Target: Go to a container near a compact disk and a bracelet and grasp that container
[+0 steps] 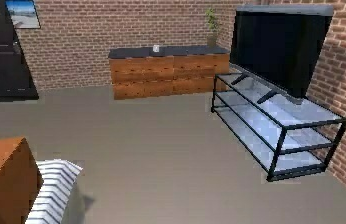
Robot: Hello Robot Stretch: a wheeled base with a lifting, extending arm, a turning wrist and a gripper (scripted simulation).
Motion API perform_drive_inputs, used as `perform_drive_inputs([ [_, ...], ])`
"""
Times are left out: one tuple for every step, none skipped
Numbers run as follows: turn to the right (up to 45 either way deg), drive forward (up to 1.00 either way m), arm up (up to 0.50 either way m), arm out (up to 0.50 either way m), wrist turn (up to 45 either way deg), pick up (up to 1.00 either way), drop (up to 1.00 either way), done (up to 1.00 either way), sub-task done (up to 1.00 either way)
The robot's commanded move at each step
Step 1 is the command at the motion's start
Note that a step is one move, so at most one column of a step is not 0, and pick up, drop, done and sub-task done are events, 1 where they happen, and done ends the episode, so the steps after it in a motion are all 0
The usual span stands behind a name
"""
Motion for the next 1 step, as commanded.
perform_drive_inputs([
  [0.0,1.0,0.0,0.0,0.0,0.0,0.0,0.0,0.0],
])
